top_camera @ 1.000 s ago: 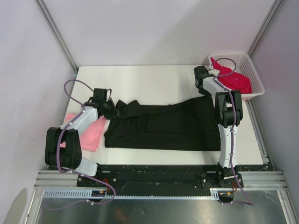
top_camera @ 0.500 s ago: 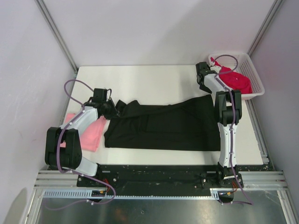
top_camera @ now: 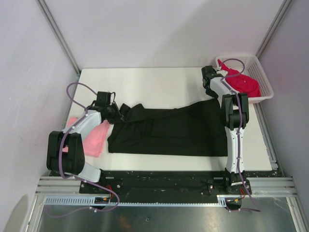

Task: Fold and stack the t-shirts
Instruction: Grap the side of the flattened tshirt furthest away from the robot with both arms

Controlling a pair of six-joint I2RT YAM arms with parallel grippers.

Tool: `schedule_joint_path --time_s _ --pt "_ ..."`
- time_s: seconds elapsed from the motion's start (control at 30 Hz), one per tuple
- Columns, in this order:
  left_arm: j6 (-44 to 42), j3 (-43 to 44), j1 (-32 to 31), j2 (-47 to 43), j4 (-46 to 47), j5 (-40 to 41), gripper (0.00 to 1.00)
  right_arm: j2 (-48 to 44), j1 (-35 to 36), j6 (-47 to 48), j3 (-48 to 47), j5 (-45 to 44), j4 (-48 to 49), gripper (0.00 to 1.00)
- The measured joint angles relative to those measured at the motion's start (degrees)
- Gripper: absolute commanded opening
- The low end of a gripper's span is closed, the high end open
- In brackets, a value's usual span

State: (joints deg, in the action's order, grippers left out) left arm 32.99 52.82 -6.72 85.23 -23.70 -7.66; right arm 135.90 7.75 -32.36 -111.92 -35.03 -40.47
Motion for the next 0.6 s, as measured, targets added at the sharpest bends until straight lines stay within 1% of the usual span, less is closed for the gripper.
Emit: schedule_joint_path --time_s 0.2,0.27,0.33,0.5,0.6 --pt "0.0 0.0 0.0 0.2 0.0 0.0 0.0 0.0 -0.3 -0.3 0.6 0.0 0.5 0.17" --pt "0.0 0.0 0.0 0.2 0.0 0.0 0.0 -0.1 -0.4 -0.3 0.7 0.0 0.6 0.08" --pt "0.0 0.0 0.0 0.3 0.0 0.0 0.0 -0.3 -0.5 -0.3 1.0 -0.1 0.6 0.02" --pt "0.1 0.7 0.0 0.9 -0.2 0.0 0.0 -1.0 -0.5 -0.3 1.7 0.0 0.3 0.0" --pt "0.1 3.7 0.0 1.8 -0.7 0.0 0.0 -2.0 -0.6 -0.2 2.4 0.0 -0.2 0.0"
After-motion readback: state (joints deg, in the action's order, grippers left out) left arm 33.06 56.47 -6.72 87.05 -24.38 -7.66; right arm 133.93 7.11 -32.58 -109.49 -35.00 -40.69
